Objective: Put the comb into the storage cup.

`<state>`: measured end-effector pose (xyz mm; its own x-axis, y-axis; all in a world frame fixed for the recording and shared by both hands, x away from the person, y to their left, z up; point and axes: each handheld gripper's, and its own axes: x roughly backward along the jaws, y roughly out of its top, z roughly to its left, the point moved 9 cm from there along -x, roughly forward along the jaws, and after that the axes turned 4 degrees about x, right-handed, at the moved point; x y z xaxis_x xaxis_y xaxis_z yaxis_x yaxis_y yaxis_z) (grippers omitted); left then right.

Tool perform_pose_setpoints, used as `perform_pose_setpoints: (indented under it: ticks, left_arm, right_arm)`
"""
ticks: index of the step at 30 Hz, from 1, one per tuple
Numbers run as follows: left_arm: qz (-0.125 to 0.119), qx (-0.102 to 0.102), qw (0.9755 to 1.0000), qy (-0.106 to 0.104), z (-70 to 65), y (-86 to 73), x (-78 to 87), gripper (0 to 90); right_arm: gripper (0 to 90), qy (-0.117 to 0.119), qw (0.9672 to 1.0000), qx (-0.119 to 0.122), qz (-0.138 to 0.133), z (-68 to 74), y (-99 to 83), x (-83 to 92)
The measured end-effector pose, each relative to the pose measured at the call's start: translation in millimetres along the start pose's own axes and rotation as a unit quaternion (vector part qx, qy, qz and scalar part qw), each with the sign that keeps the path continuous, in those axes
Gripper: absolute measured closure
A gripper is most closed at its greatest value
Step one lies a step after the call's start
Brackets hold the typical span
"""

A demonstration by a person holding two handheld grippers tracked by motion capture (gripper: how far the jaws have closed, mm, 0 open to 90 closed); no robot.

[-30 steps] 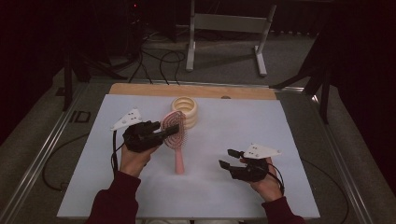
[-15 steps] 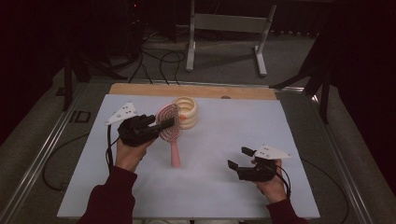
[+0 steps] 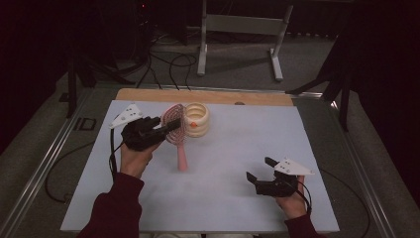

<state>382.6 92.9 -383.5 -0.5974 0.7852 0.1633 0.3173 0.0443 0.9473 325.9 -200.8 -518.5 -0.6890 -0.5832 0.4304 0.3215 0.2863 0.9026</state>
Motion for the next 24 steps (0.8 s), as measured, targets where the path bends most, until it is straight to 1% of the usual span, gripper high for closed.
perform_pose_setpoints:
  ticks: [2,3,6,10,15,24]
  left_arm:
    - [-0.003,0.004,1.0000,0.003,2.5,0.8,-0.7,65.5]
    - [-0.004,0.006,1.0000,0.004,3.6,1.0,-1.2,65.5]
    - [-0.003,0.006,0.9999,0.010,6.5,1.6,-2.9,65.5]
    - [-0.001,0.003,0.9999,0.015,8.6,3.7,-4.9,65.4]
    - [0.001,-0.002,0.9997,0.023,10.5,8.3,-6.3,65.5]
    - [0.005,-0.012,0.9994,0.033,12.9,17.3,-9.9,65.5]
  right_arm:
    - [10.6,-0.011,0.9999,0.005,-0.006,-1.3,-0.3,2.3]
    - [10.6,-0.013,0.9999,0.006,-0.009,-1.4,-0.5,3.2]
    - [10.6,-0.024,0.9996,0.010,-0.014,-2.6,-2.9,4.5]
    - [10.7,-0.036,0.9991,0.003,-0.022,-6.9,-5.0,7.0]
    - [10.7,-0.044,0.9985,0.000,-0.033,-10.1,-4.5,11.5]
    - [10.6,-0.055,0.9977,-0.005,-0.040,-14.9,-7.3,16.5]
